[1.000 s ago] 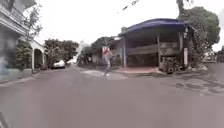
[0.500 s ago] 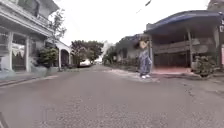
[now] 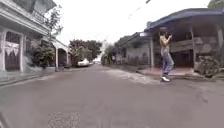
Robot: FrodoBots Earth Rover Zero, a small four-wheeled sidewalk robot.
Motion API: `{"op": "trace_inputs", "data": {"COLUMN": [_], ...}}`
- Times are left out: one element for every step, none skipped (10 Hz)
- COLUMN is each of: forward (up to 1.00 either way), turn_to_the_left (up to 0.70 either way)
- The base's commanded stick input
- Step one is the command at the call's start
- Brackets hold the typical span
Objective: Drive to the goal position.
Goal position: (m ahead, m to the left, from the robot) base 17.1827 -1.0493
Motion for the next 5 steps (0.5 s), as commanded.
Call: {"op": "trace_inputs", "data": {"forward": [0.70,0.70,0.70,0.70,0.70], "turn_to_the_left": [0.00,0.00,0.00,0.00,0.00]}}
